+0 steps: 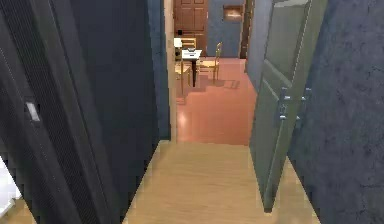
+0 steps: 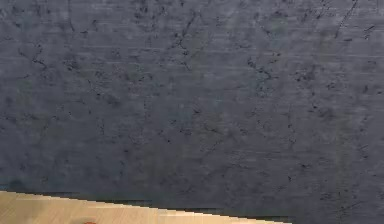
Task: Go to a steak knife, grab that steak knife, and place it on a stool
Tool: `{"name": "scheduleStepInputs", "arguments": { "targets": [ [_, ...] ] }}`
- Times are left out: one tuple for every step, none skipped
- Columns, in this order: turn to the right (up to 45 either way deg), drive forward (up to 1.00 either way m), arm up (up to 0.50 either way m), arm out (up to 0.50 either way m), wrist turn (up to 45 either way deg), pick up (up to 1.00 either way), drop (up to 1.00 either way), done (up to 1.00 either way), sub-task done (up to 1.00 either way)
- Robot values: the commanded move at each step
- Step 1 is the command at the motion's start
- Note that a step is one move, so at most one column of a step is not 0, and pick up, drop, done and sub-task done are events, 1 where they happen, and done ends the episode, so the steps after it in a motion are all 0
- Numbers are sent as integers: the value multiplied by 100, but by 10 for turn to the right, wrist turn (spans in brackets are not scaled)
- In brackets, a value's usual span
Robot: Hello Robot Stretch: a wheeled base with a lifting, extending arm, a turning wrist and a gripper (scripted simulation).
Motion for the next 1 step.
{"name": "scheduleStepInputs", "arguments": {
  "targets": [
    [0, 95, 0, 0, 0, 0, 0, 0, 0]
  ]
}}
